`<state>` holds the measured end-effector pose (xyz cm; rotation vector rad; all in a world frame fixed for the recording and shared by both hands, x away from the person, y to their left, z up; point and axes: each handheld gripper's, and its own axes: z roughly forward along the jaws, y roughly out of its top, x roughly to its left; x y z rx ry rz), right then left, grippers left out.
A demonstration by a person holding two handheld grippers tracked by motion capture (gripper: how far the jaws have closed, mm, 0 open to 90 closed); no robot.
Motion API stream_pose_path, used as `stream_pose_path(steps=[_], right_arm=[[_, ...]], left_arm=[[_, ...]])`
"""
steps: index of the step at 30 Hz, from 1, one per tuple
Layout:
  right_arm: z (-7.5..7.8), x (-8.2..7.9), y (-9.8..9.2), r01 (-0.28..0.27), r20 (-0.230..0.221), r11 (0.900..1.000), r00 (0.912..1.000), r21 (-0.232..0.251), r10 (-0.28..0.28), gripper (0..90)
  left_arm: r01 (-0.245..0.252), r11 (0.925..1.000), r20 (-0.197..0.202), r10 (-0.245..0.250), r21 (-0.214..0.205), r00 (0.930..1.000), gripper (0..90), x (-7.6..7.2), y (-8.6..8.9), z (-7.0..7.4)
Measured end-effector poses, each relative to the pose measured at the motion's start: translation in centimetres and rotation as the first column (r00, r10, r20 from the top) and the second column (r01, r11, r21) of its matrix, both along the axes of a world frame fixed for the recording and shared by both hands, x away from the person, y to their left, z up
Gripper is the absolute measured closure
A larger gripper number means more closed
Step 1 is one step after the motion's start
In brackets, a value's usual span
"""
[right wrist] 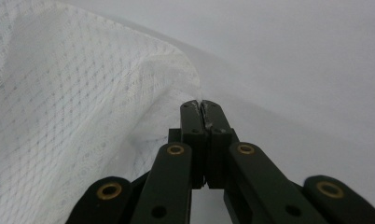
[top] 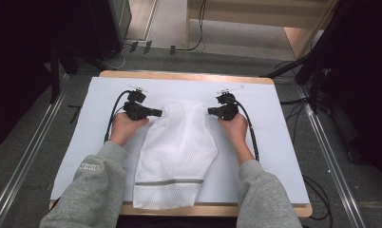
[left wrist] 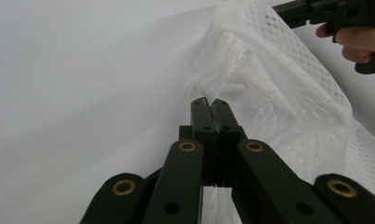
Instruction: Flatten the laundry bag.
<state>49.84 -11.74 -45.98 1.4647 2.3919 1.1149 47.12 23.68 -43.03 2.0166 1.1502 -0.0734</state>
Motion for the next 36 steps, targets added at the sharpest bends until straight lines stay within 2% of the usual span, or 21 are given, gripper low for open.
stream_pose_path(steps=[1,5,10,12,13,15,17,21,24,26,27,32,36], right_arm=[[0.2,-0.1,-0.1,-0.005,-0.002,1.0,1.0,0.0,0.005,90.0],[1.1,-0.3,-0.7,-0.031,0.007,0.9995,0.9995,-0.006,0.031,90.0],[1.8,-0.2,-1.1,-0.07,-0.009,0.9966,0.9975,0.043,0.071,90.0],[2.0,-0.3,-0.9,-0.082,-0.006,0.9948,0.9966,0.061,0.082,90.0],[2.1,-0.3,-0.7,-0.084,-0.005,0.9946,0.9964,0.061,0.085,90.0],[2.0,-0.3,0.1,-0.086,-0.002,0.995,0.9963,0.051,0.086,90.0],[1.7,-0.3,0.7,-0.086,-0.001,0.9958,0.9963,0.032,0.086,90.0],[1.2,-0.2,1.2,-0.085,-0.006,0.9959,0.9963,0.031,0.085,90.0],[0.9,-0.1,1.3,-0.083,-0.019,0.9963,0.9964,0.025,0.083,90.0],[0.7,-0.1,1.4,-0.079,-0.026,0.9965,0.9965,0.026,0.08,90.0],[0.6,-0.1,1.4,-0.08,-0.027,0.9964,0.9963,0.027,0.081,90.0],[0.3,-0.2,1.5,-0.075,-0.034,0.9968,0.9965,0.027,0.076,90.0],[0.1,-0.2,1.7,-0.078,-0.036,0.9968,0.9963,0.018,0.079,90.0]], left_arm=[[-0.01,0.9999,0.004,0.01,0.006,0.9999,90.0,0.0,0.6,0.2],[-0.026,0.9996,-0.01,0.026,-0.012,0.9996,90.0,0.0,2.3,0.7],[-0.017,0.9998,-0.034,0.017,-0.004,0.9993,90.0,-0.1,3.7,0.8],[-0.054,0.9984,-0.034,0.053,-0.015,0.998,90.0,0.0,4.4,0.6],[-0.069,0.9976,-0.037,0.068,-0.007,0.997,90.0,0.1,4.6,0.4],[-0.091,0.995,-0.032,0.092,0.041,0.9952,90.0,0.2,4.6,-0.2],[-0.098,0.9939,-0.034,0.1,0.052,0.9944,88.9,0.2,4.5,-0.3],[-0.108,0.9936,0.011,0.108,0.033,0.9941,80.3,-0.4,4.8,0.8],[-0.08,0.9965,0.025,0.079,0.024,0.9965,81.3,-0.9,4.6,1.4],[-0.069,0.9976,0.028,0.068,0.011,0.9973,82.0,-1.1,4.0,1.4],[-0.06,0.9982,0.026,0.059,0.01,0.9979,82.0,-1.1,3.7,1.2],[-0.061,0.9949,0.011,0.06,0.081,0.9981,76.3,-0.5,2.3,-0.6],[-0.032,0.9949,0.042,0.028,0.096,0.9987,69.2,-0.3,1.2,-1.4]])
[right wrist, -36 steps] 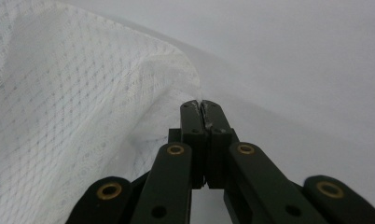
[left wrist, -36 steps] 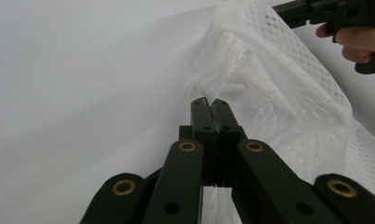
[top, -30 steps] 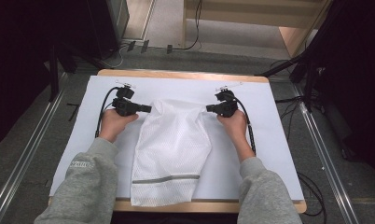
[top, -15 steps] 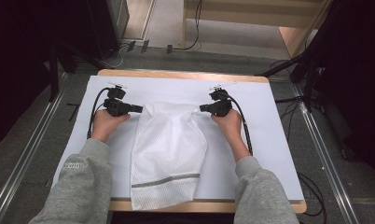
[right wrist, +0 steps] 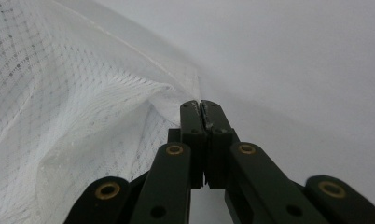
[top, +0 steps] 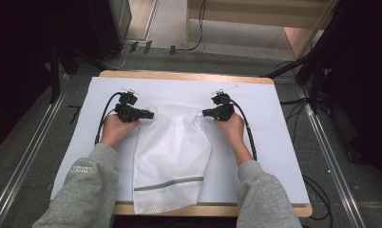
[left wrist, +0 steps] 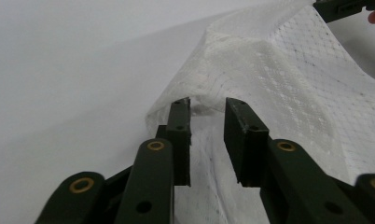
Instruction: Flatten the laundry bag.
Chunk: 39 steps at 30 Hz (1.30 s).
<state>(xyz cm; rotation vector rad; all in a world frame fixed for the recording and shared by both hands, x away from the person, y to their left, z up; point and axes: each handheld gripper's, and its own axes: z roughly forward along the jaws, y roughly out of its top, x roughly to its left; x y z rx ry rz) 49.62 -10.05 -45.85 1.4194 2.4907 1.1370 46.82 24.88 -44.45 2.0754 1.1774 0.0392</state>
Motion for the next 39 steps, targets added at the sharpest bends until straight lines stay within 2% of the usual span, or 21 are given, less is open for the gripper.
stream_pose_path(steps=[3,4,8,11,14,20,22,26,28,30,33,35,37,39], right_arm=[[-0.1,0.0,0.1,0.002,-0.002,1.0,1.0,0.0,-0.002,90.0],[-0.1,0.0,0.1,0.0,-0.003,1.0,1.0,0.001,0.0,90.0],[-0.3,0.0,0.3,-0.01,0.002,0.9999,0.9999,-0.001,0.01,90.0],[-0.4,0.0,0.4,-0.007,0.003,1.0,1.0,-0.003,0.007,90.0],[-0.3,0.0,0.2,-0.003,-0.002,1.0,1.0,0.0,0.003,90.0],[0.3,0.1,-0.9,0.017,0.011,0.9998,0.9998,-0.002,-0.017,90.0],[0.5,0.1,-1.3,0.024,0.011,0.9997,0.9996,0.0,-0.024,90.0],[0.9,0.2,-1.7,0.033,0.013,0.9994,0.9994,0.004,-0.033,90.0],[1.0,0.2,-1.9,0.034,0.015,0.9994,0.9993,0.006,-0.034,90.0],[1.1,0.3,-2.0,0.033,0.013,0.9994,0.9994,0.008,-0.033,90.0],[1.1,0.3,-1.9,0.036,0.017,0.999,0.9992,0.027,-0.037,90.0],[1.1,0.4,-1.6,0.042,0.017,0.9989,0.9989,0.02,-0.042,90.0],[1.2,0.4,-1.4,0.06,0.036,0.9981,0.9975,0.012,-0.061,90.0],[1.2,0.4,-1.4,0.073,0.04,0.9968,0.9964,0.032,-0.074,89.4]], left_arm=[[0.001,0.9999,0.017,-0.001,0.014,0.9998,67.1,0.2,-0.8,-0.5],[-0.004,1.0,0.019,0.004,0.007,0.9998,67.3,0.4,-1.0,-0.7],[0.004,0.9999,0.006,-0.004,0.012,1.0,78.1,0.8,-1.5,-1.4],[-0.001,1.0,-0.011,0.001,-0.009,0.9999,89.8,1.1,-1.4,-1.6],[-0.009,0.9995,-0.029,0.008,-0.03,0.9996,90.0,1.2,-1.0,-1.5],[-0.019,0.996,-0.024,0.017,-0.087,0.9996,90.0,0.7,1.4,0.8],[-0.028,0.9932,-0.036,0.024,-0.113,0.9991,90.0,0.5,2.4,1.4],[-0.049,0.9893,-0.049,0.043,-0.137,0.9979,90.0,0.3,4.6,2.2],[-0.069,0.9853,-0.054,0.062,-0.156,0.9966,90.0,0.2,5.6,2.4],[-0.09,0.983,-0.046,0.084,-0.16,0.9954,90.0,0.1,6.6,2.6],[-0.12,0.9798,-0.041,0.115,-0.16,0.9925,90.0,0.2,7.2,2.5],[-0.157,0.9749,-0.028,0.155,-0.157,0.9876,90.0,0.3,7.6,2.4],[-0.2,0.9712,-0.014,0.2,-0.13,0.9798,90.0,0.3,8.0,2.2],[-0.209,0.9653,-0.04,0.206,-0.156,0.9778,90.0,0.4,8.3,1.8]])
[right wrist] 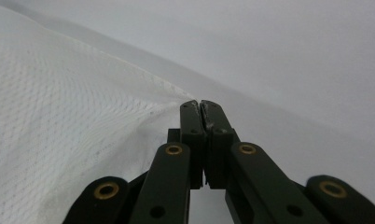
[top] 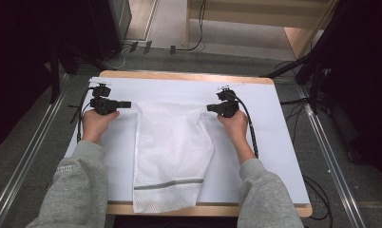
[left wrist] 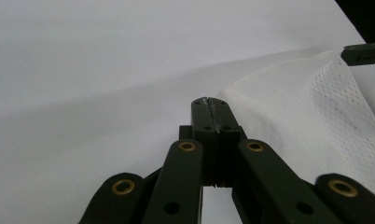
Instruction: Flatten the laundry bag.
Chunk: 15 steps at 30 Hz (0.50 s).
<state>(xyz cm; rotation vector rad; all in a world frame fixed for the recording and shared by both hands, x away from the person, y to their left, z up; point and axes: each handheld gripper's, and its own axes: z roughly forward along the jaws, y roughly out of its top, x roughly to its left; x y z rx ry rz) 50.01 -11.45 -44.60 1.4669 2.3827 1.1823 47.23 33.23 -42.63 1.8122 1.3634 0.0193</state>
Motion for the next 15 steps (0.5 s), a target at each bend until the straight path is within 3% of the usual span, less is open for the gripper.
stream_pose_path(steps=[5,7,9,11,15], right_arm=[[0.9,-0.5,-0.3,0.018,0.048,0.9998,0.9987,0.005,-0.019,78.1],[1.6,-0.9,-0.6,0.017,0.064,0.9993,0.9977,0.034,-0.019,79.5],[1.9,-1.5,-0.7,0.003,0.067,0.9998,0.9978,0.018,-0.004,81.0],[1.7,-2.4,-0.7,-0.021,0.061,0.9998,0.9979,-0.004,0.021,80.8],[0.5,-3.9,-0.7,-0.057,0.041,0.9982,0.9975,-0.021,0.058,80.3]], left_arm=[[0.03,0.9996,0.007,-0.03,-0.002,0.9995,90.0,-0.4,-0.6,0.6],[0.043,0.999,0.016,-0.043,0.009,0.9989,88.3,-0.8,-1.1,0.9],[0.065,0.9977,0.018,-0.065,0.017,0.9977,84.8,-1.3,-1.8,1.1],[0.089,0.9954,0.019,-0.09,0.035,0.9958,83.1,-1.9,-2.6,1.3],[0.119,0.9924,0.024,-0.12,0.031,0.9925,80.6,-3.2,-4.0,1.4]])
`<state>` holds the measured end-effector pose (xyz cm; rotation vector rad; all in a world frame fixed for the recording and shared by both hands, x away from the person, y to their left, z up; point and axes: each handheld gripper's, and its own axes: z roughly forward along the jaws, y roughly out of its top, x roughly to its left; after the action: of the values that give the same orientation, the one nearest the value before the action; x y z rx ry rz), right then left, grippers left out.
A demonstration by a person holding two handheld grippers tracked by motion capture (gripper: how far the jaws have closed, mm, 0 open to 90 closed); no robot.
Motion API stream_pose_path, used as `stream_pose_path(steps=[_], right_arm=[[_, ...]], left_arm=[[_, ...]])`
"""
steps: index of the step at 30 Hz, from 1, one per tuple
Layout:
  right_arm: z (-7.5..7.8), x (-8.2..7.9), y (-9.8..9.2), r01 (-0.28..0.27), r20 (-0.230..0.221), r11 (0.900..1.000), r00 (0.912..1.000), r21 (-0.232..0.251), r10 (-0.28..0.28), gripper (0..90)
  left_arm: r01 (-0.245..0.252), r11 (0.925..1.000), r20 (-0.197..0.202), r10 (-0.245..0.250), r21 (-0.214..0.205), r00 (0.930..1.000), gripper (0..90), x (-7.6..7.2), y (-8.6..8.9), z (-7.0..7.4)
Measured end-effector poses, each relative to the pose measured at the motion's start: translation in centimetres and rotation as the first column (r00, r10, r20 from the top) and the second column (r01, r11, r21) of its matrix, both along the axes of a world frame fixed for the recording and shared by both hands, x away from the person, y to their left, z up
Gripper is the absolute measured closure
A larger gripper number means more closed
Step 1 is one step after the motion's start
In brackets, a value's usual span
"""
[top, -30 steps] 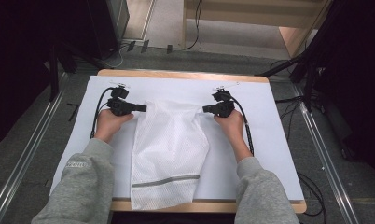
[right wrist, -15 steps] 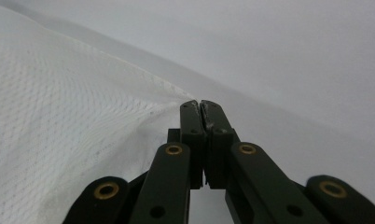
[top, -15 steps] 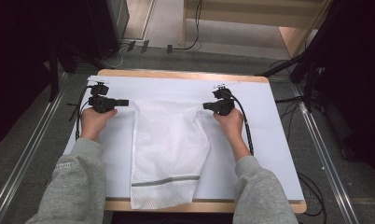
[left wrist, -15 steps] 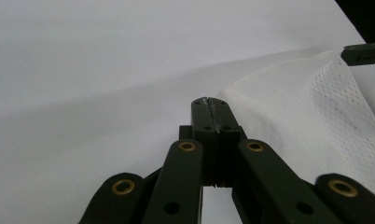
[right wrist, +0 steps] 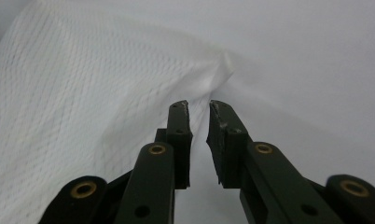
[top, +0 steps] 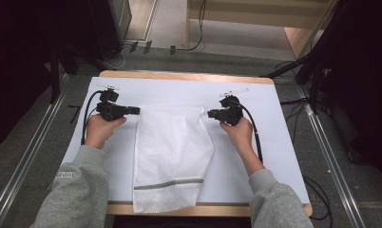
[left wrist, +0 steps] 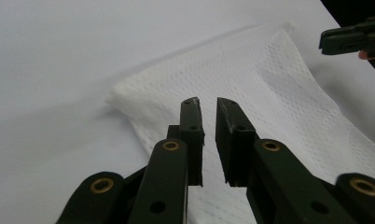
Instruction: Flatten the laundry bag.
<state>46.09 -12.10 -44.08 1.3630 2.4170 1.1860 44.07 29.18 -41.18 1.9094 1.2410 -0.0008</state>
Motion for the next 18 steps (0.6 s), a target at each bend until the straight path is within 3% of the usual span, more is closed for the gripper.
stream_pose_path(steps=[8,9,13,18], right_arm=[[-2.5,-1.5,1.5,-0.056,-0.046,0.9982,0.9974,-0.024,0.055,71.2],[-2.8,-1.5,1.7,-0.06,-0.046,0.9976,0.9972,-0.033,0.059,72.0],[-2.9,-1.5,2.5,-0.073,-0.027,0.9963,0.9971,-0.045,0.072,90.0],[-2.1,-1.0,2.8,-0.083,-0.044,0.9953,0.9958,-0.049,0.081,90.0]], left_arm=[[0.011,0.9996,-0.017,-0.011,0.025,0.9998,75.5,-1.3,-1.8,-1.8],[0.009,0.9995,-0.025,-0.009,0.029,0.9996,75.5,-1.3,-2.0,-2.1],[0.005,0.9979,-0.026,-0.003,0.065,0.9996,75.2,-1.1,-2.4,-3.0],[0.013,0.989,-0.028,-0.009,0.147,0.9996,74.0,-0.9,-2.8,-4.1]])
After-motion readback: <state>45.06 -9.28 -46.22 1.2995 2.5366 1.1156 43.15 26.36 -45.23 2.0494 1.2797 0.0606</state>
